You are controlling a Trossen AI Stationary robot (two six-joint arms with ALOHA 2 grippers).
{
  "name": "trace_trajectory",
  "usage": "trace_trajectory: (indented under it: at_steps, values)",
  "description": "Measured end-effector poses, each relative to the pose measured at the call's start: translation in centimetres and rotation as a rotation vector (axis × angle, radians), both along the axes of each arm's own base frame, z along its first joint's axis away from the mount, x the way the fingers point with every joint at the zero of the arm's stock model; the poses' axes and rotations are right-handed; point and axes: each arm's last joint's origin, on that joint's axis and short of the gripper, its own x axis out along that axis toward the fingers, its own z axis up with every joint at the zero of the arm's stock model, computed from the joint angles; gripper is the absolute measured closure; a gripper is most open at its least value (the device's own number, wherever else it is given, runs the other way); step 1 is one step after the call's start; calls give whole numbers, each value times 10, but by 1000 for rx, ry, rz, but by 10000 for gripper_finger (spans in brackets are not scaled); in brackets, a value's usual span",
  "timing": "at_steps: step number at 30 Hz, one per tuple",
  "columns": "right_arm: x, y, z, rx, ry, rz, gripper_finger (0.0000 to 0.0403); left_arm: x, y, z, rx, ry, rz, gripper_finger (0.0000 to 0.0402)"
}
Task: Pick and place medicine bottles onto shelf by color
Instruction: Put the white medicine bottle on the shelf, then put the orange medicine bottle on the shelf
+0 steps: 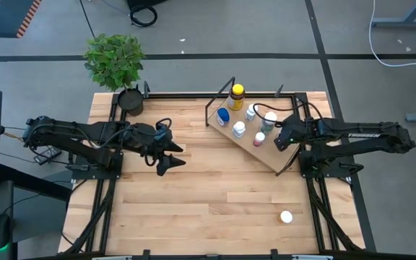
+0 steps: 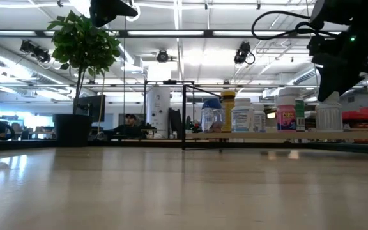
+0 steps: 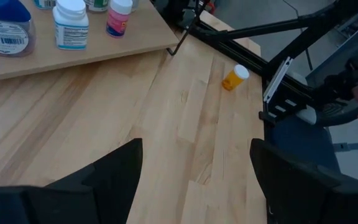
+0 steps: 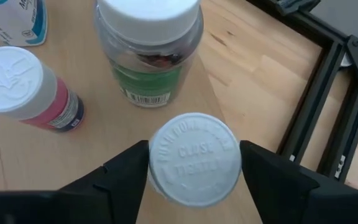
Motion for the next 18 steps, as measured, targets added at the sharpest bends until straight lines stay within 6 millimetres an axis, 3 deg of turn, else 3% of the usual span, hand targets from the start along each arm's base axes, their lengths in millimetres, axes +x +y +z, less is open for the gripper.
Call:
trace_trajectory:
  at_steps: [13, 18]
  values:
    - [-3, 2, 14, 73, -16, -5, 136, 0, 0, 0, -6, 0, 3, 99]
    - [-6, 3, 32, 91, -26, -12, 136, 0, 0, 0, -96, 6, 55, 99]
